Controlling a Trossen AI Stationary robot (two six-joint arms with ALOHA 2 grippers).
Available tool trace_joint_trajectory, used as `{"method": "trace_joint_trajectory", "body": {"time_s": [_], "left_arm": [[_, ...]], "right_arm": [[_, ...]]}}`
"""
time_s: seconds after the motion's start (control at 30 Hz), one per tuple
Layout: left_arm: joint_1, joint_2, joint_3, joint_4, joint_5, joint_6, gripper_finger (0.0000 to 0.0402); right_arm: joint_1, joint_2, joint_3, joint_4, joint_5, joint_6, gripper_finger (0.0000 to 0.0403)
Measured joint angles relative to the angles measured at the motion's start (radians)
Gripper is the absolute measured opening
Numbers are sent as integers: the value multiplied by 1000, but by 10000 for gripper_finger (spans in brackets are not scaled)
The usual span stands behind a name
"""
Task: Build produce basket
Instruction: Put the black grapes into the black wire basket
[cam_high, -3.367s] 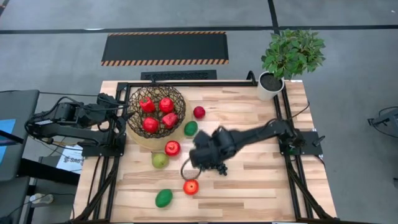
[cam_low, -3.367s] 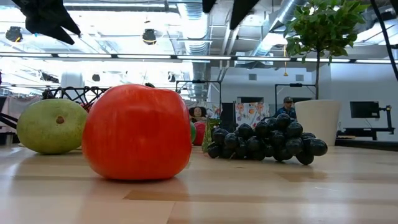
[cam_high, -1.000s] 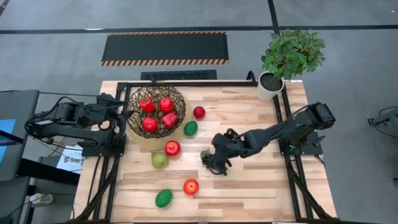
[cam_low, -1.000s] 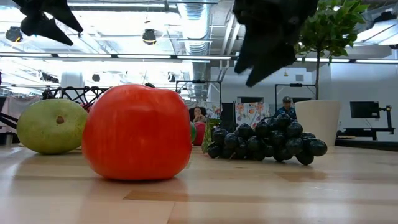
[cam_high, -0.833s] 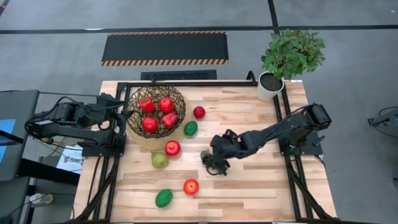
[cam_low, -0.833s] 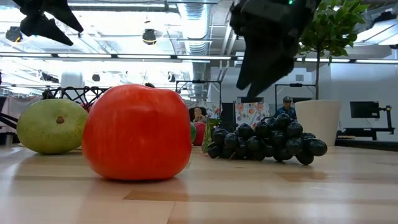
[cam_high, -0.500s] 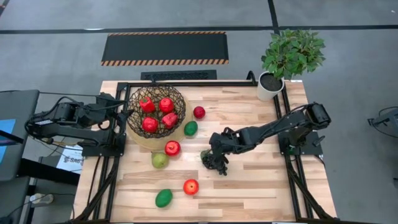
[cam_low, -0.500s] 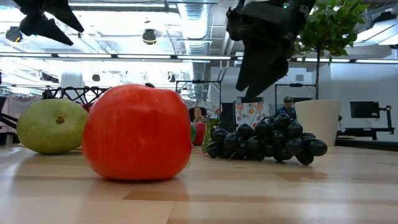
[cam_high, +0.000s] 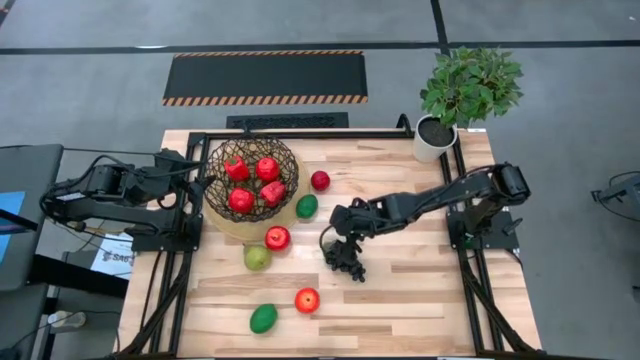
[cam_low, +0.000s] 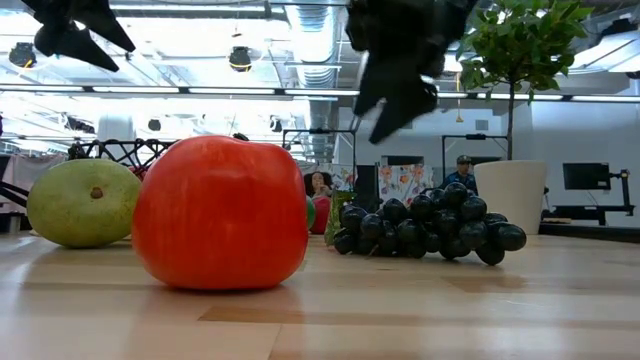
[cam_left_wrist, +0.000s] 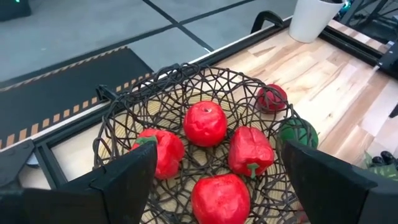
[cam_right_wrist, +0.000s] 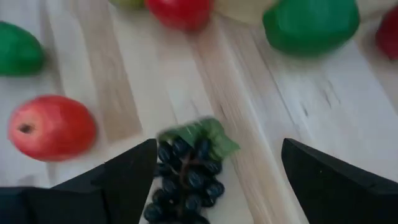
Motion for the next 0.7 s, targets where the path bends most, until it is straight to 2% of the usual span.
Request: {"method": "trace_joint_trajectory", "body": {"time_s": [0.3,0.53,0.7], "left_arm": [[0,0,0,0,3,27,330],[0,0,0,0,3,37,330],[0,0,-34,4,-6,30,330]], "right_arm": [[-45,0,104,-46,6,-48,389],[-45,11,102,-225,35,77,387],[-31,10,103,-239,41,118,387]]}}
